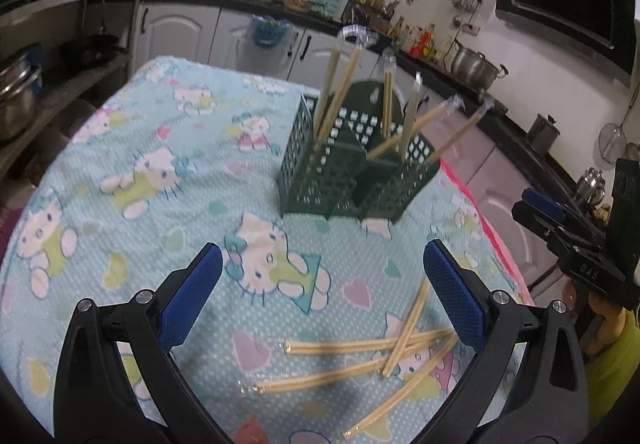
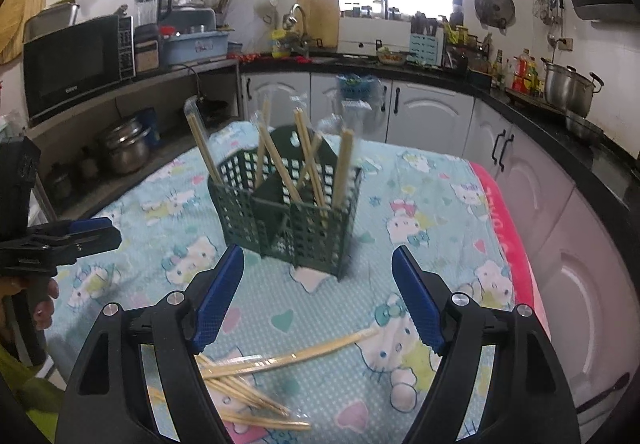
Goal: Organize utensils
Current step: 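Withdraw both open tools from the caddy toward the chopstick pile, then close the left tool on a wrapped chopstick while the right tool grasps another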
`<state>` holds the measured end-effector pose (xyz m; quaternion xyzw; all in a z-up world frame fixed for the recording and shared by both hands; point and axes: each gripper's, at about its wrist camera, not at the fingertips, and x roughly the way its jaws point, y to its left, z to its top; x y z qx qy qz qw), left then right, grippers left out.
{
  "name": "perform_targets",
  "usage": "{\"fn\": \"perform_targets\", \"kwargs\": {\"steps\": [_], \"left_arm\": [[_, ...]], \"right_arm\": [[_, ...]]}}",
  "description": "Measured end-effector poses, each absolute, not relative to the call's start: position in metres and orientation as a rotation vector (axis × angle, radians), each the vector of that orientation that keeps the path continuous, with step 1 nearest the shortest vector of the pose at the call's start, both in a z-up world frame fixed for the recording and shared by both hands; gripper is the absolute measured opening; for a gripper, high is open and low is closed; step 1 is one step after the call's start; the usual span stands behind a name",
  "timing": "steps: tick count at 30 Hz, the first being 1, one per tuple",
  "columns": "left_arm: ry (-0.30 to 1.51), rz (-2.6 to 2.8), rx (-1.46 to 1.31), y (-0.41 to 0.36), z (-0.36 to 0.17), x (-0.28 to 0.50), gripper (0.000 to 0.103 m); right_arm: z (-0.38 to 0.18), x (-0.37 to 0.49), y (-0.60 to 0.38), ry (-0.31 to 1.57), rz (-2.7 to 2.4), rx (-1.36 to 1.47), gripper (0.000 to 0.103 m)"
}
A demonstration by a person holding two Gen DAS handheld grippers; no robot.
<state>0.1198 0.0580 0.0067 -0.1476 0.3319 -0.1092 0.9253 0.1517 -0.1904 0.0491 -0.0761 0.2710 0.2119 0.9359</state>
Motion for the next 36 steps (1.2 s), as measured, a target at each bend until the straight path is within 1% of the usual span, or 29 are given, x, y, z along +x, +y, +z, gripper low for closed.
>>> {"fn": "perform_targets", "kwargs": {"steps": [11, 19, 22, 23, 24, 25, 26, 31, 36], "left_arm": [[0.785, -0.241, -0.294, 0.057, -0.024, 0.106, 0.092], [0.838, -0.246, -0.303, 0.062, -0.038, 0.090, 0.092], [0.872, -0.263, -0.313, 0.063, -0.046, 0.083, 0.080], [0.884, -0.268, -0.321, 0.064, -0.049, 0.081, 0.078], [0.891, -0.271, -0.326, 0.064, -0.050, 0.079, 0.075], [0.900, -0.274, -0.332, 0.065, -0.052, 0.077, 0.070], [0.910, -0.279, -0.340, 0.065, -0.054, 0.075, 0.069], [0.967, -0.313, -0.385, 0.063, -0.068, 0.072, 0.065], [0.988, -0.308, -0.420, 0.062, -0.080, 0.080, 0.063]], "right_arm": [[0.015, 0.146, -0.194, 0.638, 0.452, -0.228, 0.074], [-0.017, 0.154, -0.204, 0.735, 0.427, -0.196, 0.074], [-0.029, 0.164, -0.207, 0.787, 0.415, -0.167, 0.074], [-0.033, 0.166, -0.208, 0.800, 0.416, -0.154, 0.074], [-0.037, 0.170, -0.209, 0.817, 0.411, -0.134, 0.072], [-0.041, 0.173, -0.210, 0.832, 0.406, -0.121, 0.069], [-0.045, 0.178, -0.211, 0.856, 0.405, -0.104, 0.067], [-0.056, 0.192, -0.213, 0.900, 0.397, -0.058, 0.060], [-0.064, 0.205, -0.215, 0.945, 0.384, -0.010, 0.058]]}}
